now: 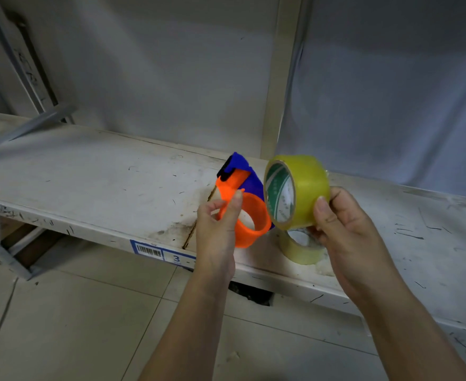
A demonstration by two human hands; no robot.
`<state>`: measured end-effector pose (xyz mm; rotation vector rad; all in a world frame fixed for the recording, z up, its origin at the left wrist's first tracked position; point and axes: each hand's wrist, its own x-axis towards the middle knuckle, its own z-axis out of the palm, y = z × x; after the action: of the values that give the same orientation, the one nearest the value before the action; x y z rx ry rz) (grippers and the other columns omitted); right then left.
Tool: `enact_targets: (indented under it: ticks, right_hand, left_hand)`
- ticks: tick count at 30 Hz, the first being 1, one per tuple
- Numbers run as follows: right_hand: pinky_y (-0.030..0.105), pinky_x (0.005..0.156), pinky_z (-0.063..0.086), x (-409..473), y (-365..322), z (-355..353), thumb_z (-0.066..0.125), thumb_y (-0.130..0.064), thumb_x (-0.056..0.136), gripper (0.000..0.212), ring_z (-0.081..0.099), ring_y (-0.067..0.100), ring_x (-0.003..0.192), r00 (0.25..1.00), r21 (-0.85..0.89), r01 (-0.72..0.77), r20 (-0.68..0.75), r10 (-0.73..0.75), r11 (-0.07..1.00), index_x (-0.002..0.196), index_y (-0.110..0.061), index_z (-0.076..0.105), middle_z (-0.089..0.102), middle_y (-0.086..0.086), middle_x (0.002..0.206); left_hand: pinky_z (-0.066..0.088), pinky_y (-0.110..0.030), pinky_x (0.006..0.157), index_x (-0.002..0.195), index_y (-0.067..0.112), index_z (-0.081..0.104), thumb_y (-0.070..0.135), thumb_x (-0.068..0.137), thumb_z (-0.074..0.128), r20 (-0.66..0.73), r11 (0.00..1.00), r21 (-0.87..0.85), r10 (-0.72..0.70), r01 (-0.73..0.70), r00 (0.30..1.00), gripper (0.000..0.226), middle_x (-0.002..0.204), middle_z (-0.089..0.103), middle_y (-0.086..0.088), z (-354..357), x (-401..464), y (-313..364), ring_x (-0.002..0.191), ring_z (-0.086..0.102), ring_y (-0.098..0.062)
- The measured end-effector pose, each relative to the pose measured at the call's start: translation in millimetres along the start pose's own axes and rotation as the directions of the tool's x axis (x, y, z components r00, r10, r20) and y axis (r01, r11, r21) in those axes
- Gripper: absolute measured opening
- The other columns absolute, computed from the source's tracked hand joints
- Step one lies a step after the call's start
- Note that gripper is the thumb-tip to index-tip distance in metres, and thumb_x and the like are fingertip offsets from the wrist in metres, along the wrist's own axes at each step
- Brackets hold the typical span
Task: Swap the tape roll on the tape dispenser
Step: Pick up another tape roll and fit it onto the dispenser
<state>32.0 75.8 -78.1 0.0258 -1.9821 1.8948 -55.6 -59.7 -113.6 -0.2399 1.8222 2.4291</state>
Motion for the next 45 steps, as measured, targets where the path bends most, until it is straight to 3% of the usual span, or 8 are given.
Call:
enact_targets:
  ticks: [6, 13, 19, 23, 31, 38, 42, 45]
  right_hand:
    - [0.027, 0.070, 0.053, 0, 10, -1, 0.048, -0.028, 0.095, 0.016, 0.066, 0.017, 0.083, 0.998, -0.203, -0.042, -0.060, 0.031, 0.978, 0.095, -0.017, 0.060, 0.070, 0.004, 0.091]
    - [0.050, 0.073, 0.054, -2, 18, 2, 0.050, -0.035, 0.093, 0.013, 0.062, 0.023, 0.080, 0.998, -0.407, -0.034, -0.056, 0.013, 0.913, 0.090, -0.024, 0.057, 0.066, 0.000, 0.083]
    - [0.054, 0.075, 0.054, -6, 19, 12, 0.048, -0.050, 0.084, 0.027, 0.061, 0.021, 0.084, 0.999, -0.419, -0.041, -0.048, 0.023, 0.907, 0.093, -0.026, 0.055, 0.064, 0.000, 0.089]
    - [0.051, 0.073, 0.053, -6, 17, 12, 0.052, -0.040, 0.089, 0.018, 0.060, 0.024, 0.081, 0.999, -0.363, -0.037, -0.043, 0.023, 0.931, 0.091, -0.023, 0.056, 0.064, 0.006, 0.087]
    - [0.038, 0.077, 0.056, -4, 15, 18, 0.055, -0.026, 0.092, 0.018, 0.064, 0.027, 0.087, 0.997, -0.140, -0.081, -0.025, 0.079, 0.987, 0.096, -0.009, 0.059, 0.066, 0.018, 0.098]
    - [0.032, 0.069, 0.053, -5, 20, 18, 0.060, -0.030, 0.087, 0.016, 0.063, 0.020, 0.084, 0.993, -0.252, -0.111, -0.069, 0.097, 0.961, 0.091, -0.015, 0.061, 0.066, 0.008, 0.092]
    - [0.033, 0.068, 0.053, -3, 21, 7, 0.073, -0.041, 0.075, 0.034, 0.060, 0.016, 0.082, 0.994, -0.260, -0.095, -0.075, 0.078, 0.961, 0.094, -0.020, 0.055, 0.061, 0.009, 0.094]
    - [0.017, 0.080, 0.041, -1, 23, -1, 0.067, -0.076, 0.046, 0.098, 0.047, 0.007, 0.110, 0.983, -0.465, -0.083, -0.182, -0.003, 0.882, 0.125, -0.029, 0.036, 0.041, -0.005, 0.126]
  left_hand:
    - [0.046, -0.021, 0.056, 0.106, 0.023, 0.052, 0.025, 0.100, 0.042, -0.064, 0.993, 0.041, 0.110, -0.107, 0.992, 0.012, 0.093, 0.063, 0.001, 4, -3, 0, 0.077, 0.059, -0.010]
    - [0.053, -0.033, 0.070, 0.124, 0.018, 0.043, 0.023, 0.100, 0.041, 0.023, 0.997, 0.011, 0.071, -0.072, 0.997, 0.025, 0.112, 0.060, -0.005, 13, -16, 3, 0.086, 0.060, -0.013]
    - [0.048, -0.022, 0.062, 0.117, 0.024, 0.041, 0.023, 0.100, 0.040, 0.028, 0.988, 0.035, 0.150, -0.151, 0.988, 0.016, 0.097, 0.054, 0.013, 15, -20, 2, 0.085, 0.059, -0.005]
    - [0.052, -0.027, 0.068, 0.111, 0.024, 0.042, 0.021, 0.100, 0.040, 0.041, 0.968, 0.085, 0.233, -0.236, 0.972, 0.011, 0.097, 0.056, 0.013, 14, -21, 3, 0.083, 0.060, -0.004]
    - [0.049, -0.008, 0.058, 0.109, 0.028, 0.041, 0.023, 0.100, 0.040, 0.093, 0.868, 0.228, 0.433, -0.442, 0.897, 0.011, 0.098, 0.061, 0.014, 19, -31, -3, 0.082, 0.061, 0.012]
    - [0.052, -0.017, 0.060, 0.100, 0.034, 0.046, 0.017, 0.101, 0.039, 0.069, 0.935, 0.064, 0.345, -0.349, 0.936, 0.018, 0.095, 0.062, 0.010, 18, -30, 1, 0.074, 0.063, 0.009]
    - [0.052, -0.017, 0.063, 0.096, 0.034, 0.048, 0.017, 0.101, 0.039, 0.087, 0.938, 0.047, 0.339, -0.344, 0.937, 0.020, 0.098, 0.062, 0.009, 19, -32, 1, 0.080, 0.064, 0.004]
    - [0.051, -0.019, 0.063, 0.094, 0.036, 0.048, 0.019, 0.100, 0.040, 0.073, 0.934, 0.048, 0.350, -0.353, 0.934, 0.020, 0.099, 0.063, 0.008, 24, -36, 2, 0.083, 0.065, -0.002]
